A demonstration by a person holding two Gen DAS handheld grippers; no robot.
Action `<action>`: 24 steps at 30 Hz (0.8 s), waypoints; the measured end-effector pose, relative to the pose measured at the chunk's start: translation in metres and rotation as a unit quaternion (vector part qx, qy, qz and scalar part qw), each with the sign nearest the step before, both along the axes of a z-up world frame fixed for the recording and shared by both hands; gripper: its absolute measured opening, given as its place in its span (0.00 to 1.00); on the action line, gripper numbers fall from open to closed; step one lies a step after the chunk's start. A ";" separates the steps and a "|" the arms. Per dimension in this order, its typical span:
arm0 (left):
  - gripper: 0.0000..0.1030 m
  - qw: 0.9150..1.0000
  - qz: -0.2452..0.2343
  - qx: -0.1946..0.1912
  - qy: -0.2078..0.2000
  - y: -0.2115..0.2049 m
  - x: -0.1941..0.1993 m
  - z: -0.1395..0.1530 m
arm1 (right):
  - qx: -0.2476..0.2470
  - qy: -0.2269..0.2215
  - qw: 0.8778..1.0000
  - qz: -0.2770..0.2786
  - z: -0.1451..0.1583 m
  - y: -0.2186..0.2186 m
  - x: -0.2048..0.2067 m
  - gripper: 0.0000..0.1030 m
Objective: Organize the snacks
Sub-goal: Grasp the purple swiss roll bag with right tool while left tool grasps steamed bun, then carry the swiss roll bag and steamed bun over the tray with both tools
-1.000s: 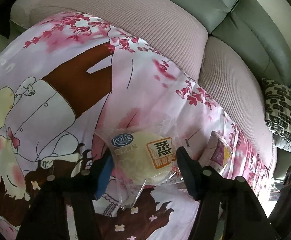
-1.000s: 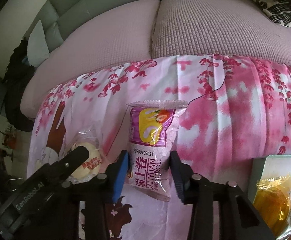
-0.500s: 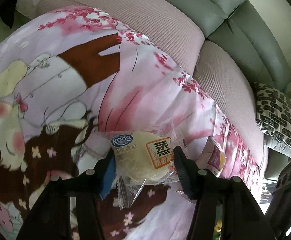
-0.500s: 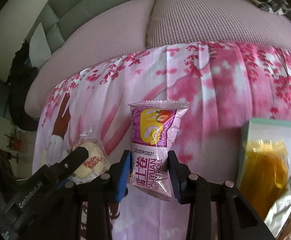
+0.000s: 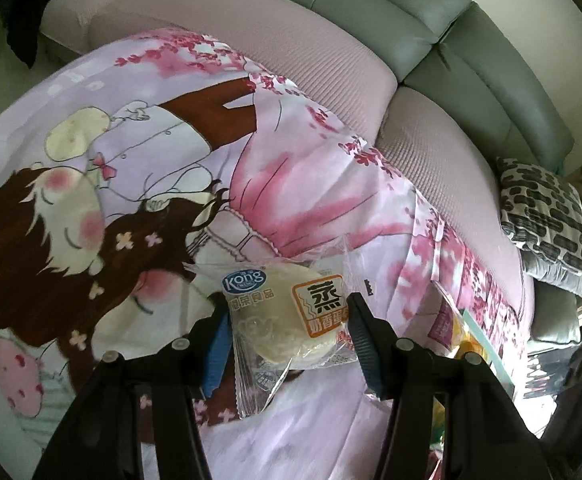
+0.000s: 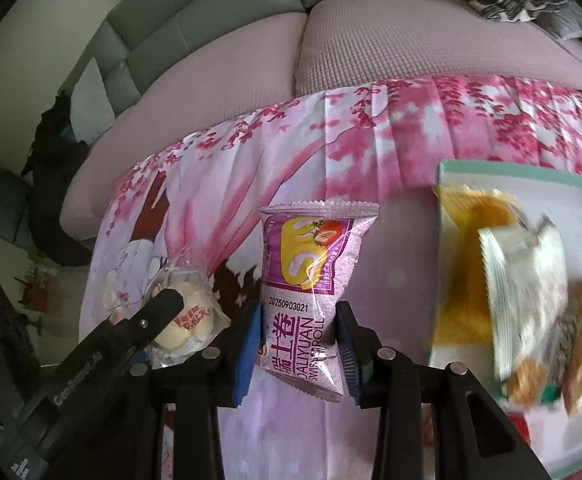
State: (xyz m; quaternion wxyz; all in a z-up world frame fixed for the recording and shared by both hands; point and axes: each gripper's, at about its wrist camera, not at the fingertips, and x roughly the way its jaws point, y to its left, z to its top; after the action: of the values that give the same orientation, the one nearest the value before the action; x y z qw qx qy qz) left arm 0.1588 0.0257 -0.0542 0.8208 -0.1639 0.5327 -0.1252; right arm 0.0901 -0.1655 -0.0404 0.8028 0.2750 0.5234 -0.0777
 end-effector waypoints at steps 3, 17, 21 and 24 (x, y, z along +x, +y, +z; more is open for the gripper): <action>0.55 1.000 -0.005 0.008 -0.011 0.001 -0.011 0.006 | -0.011 -0.012 1.000 -0.013 0.008 0.002 -0.019 0.38; 0.55 0.997 -0.017 0.003 -0.071 -0.002 -0.042 0.044 | -0.048 -0.063 0.995 -0.055 0.045 -0.003 -0.080 0.38; 0.55 0.996 -0.028 -0.010 -0.086 -0.003 -0.049 0.054 | -0.058 -0.072 0.994 -0.061 0.053 -0.005 -0.091 0.38; 0.55 0.994 -0.033 -0.011 -0.099 -0.006 -0.054 0.062 | -0.069 -0.076 0.993 -0.063 0.057 -0.005 -0.097 0.38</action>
State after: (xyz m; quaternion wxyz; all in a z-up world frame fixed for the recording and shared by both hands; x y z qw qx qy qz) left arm 0.1053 0.0195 0.0081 0.8629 -0.1421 0.4527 -0.1740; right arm -0.0067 -0.1704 0.0161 0.8507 0.2561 0.4362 -0.1427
